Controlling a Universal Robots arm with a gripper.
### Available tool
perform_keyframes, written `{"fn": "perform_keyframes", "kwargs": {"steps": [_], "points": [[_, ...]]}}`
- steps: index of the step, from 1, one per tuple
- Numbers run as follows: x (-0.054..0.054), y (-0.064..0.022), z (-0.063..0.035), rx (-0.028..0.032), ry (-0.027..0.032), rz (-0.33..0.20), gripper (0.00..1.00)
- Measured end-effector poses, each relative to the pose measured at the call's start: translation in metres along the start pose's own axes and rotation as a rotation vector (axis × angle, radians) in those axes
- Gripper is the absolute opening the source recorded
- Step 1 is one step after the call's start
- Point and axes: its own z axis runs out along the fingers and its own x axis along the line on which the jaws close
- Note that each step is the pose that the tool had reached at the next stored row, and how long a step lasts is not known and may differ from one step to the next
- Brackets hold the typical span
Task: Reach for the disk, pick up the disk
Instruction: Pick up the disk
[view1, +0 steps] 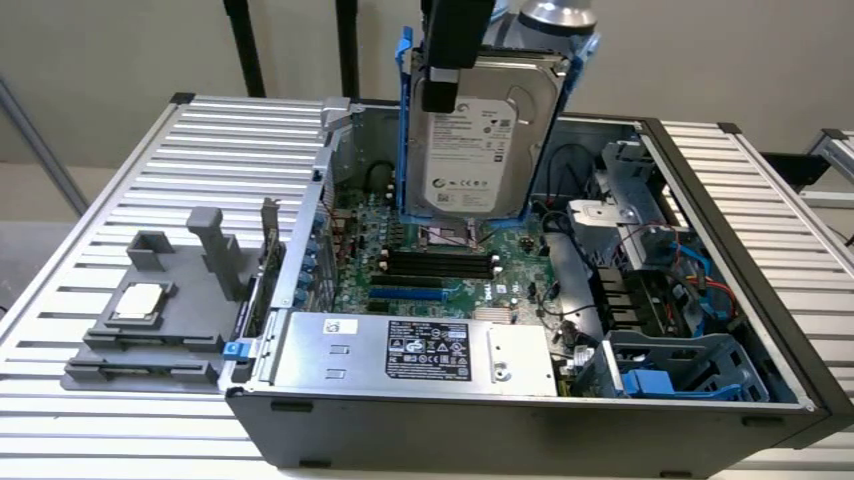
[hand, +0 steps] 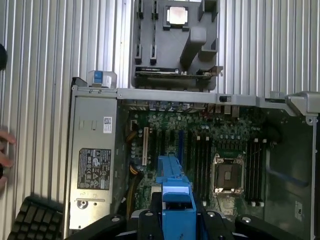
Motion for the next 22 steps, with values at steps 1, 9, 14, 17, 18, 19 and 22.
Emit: {"fn": "perform_keyframes", "kwargs": {"steps": [1,9,14,17,18,19,22], "points": [[0.002,-0.0042,-0.0002,0.0001,0.0000,0.000,0.33],[0.018,-0.0387,-0.0017,0.0001,0.0000,0.000,0.33],[0.028,-0.0608,-0.0027,0.0001,0.0000,0.000,0.33],[0.033,-0.0739,-0.0033,0.0000,0.0000,0.000,0.33],[0.035,-0.0783,-0.0034,0.0001,0.0000,0.000,0.33],[0.037,-0.0828,-0.0037,0.0000,0.0000,0.000,0.33],[0.043,-0.0958,-0.0042,0.0001,0.0000,0.000,0.33]]}}
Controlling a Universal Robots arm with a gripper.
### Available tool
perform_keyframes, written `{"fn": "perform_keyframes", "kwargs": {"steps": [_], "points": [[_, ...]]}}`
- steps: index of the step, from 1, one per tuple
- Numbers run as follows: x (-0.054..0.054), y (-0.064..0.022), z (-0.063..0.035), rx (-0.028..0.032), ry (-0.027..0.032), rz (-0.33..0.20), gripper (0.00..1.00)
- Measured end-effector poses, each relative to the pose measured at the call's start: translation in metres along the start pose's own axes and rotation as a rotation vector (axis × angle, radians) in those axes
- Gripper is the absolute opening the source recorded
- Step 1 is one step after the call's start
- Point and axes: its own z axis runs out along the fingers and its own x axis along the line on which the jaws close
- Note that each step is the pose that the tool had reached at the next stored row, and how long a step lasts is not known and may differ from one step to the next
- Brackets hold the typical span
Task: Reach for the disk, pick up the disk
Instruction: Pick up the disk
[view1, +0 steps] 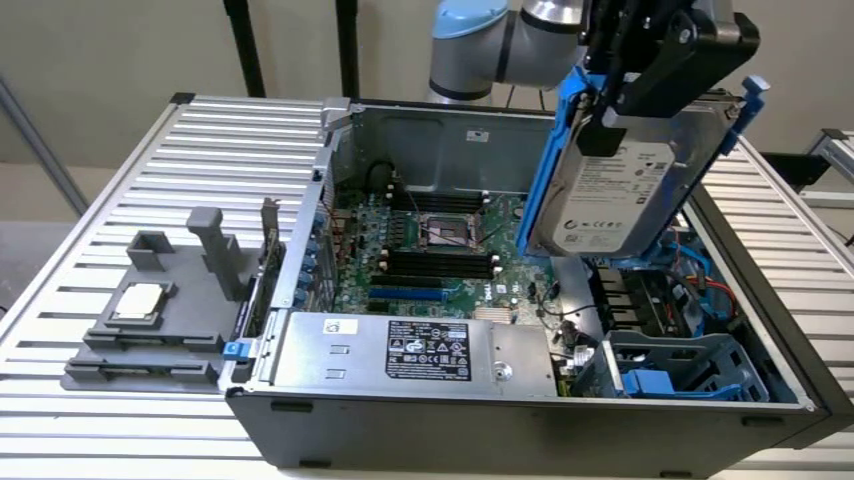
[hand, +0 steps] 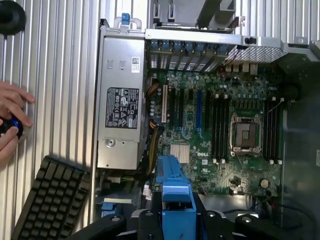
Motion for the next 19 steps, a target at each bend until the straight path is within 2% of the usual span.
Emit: {"fn": "perform_keyframes", "kwargs": {"steps": [6,14,19], "points": [[0.013,-0.0254,-0.0014,-0.0002,0.0000,0.000,0.33],[0.030,-0.0538,-0.0075,-0.0031,-0.0001,0.000,0.33],[0.040,-0.0697,-0.0088,-0.0121,-0.0003,0.001,0.33]]}}
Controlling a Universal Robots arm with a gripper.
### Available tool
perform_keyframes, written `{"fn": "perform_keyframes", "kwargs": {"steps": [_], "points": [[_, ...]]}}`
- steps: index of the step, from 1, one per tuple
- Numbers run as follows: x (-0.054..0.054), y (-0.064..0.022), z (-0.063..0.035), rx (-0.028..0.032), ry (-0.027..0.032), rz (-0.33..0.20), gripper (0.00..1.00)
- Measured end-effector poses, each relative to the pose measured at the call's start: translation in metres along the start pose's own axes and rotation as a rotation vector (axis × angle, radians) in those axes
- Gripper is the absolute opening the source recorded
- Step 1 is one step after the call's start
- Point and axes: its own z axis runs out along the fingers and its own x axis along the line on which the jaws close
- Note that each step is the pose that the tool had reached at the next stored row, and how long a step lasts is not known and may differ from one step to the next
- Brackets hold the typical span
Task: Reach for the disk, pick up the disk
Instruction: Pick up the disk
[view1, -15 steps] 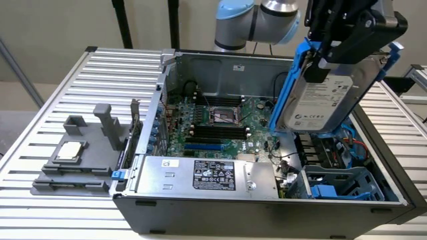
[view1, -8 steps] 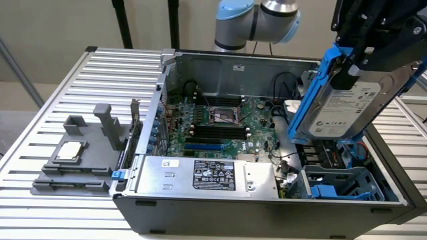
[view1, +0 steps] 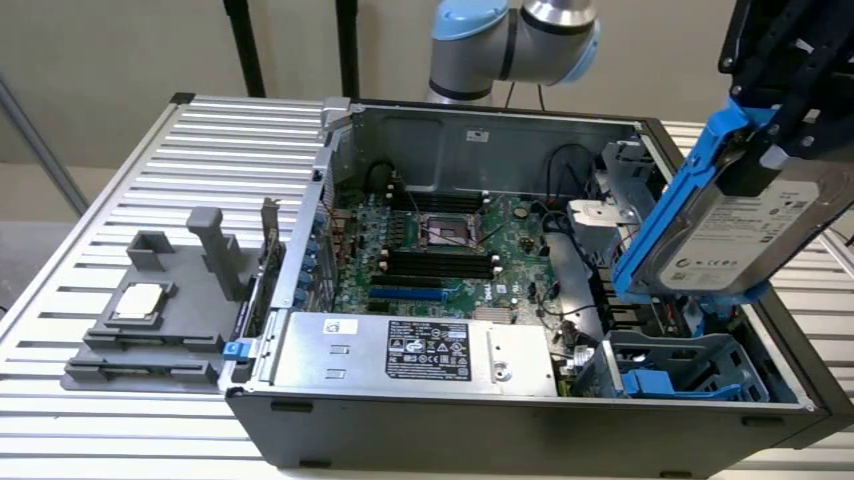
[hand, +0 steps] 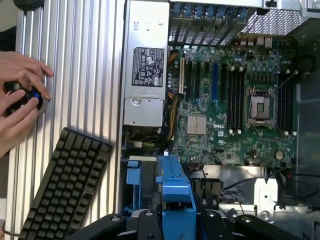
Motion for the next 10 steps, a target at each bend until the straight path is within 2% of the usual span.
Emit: {"fn": "perform_keyframes", "kwargs": {"steps": [6,10], "points": [[0.010,-0.0199,-0.0011,-0.0144,-0.0002,0.001,0.33],[0.020,-0.0240,-0.0007,-0.0159,-0.0002,0.001,0.33]]}}
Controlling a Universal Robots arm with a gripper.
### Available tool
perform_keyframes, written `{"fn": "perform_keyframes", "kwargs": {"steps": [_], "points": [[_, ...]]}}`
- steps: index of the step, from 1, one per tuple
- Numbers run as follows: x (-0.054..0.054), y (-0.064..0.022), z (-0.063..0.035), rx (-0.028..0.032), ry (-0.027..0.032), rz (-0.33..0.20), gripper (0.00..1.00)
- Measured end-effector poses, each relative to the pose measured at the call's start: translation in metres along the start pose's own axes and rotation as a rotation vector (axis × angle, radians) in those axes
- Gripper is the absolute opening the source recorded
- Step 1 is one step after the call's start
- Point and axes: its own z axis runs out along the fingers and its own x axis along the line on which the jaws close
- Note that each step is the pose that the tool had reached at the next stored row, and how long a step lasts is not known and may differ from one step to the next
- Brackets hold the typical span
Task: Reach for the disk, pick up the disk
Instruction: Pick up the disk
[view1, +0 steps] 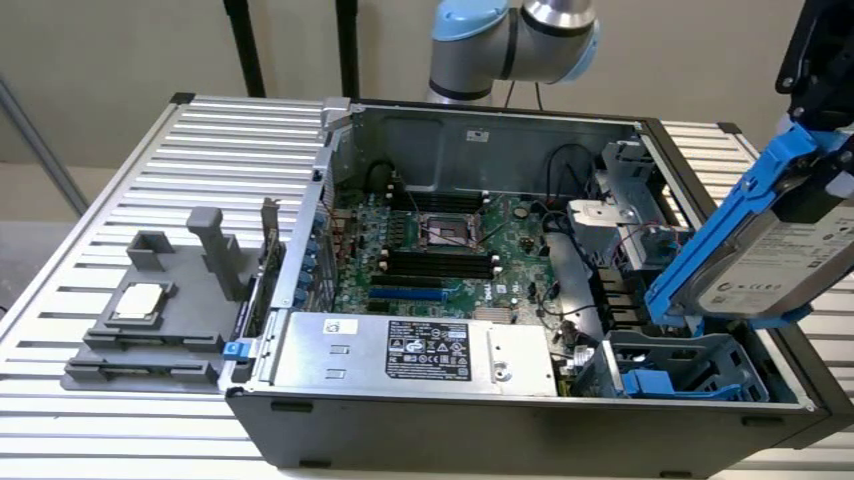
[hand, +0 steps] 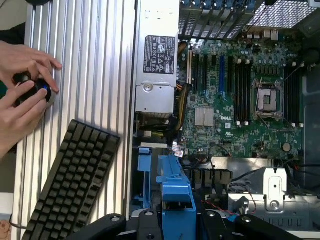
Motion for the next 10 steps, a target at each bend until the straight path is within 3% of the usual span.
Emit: {"fn": "perform_keyframes", "kwargs": {"steps": [3,10], "points": [[0.0051,0.0000,0.0010,-0.0001,-0.0003,-0.001,0.33],[0.0051,-0.0001,0.0010,-0.0001,0.0000,-0.001,0.33]]}}
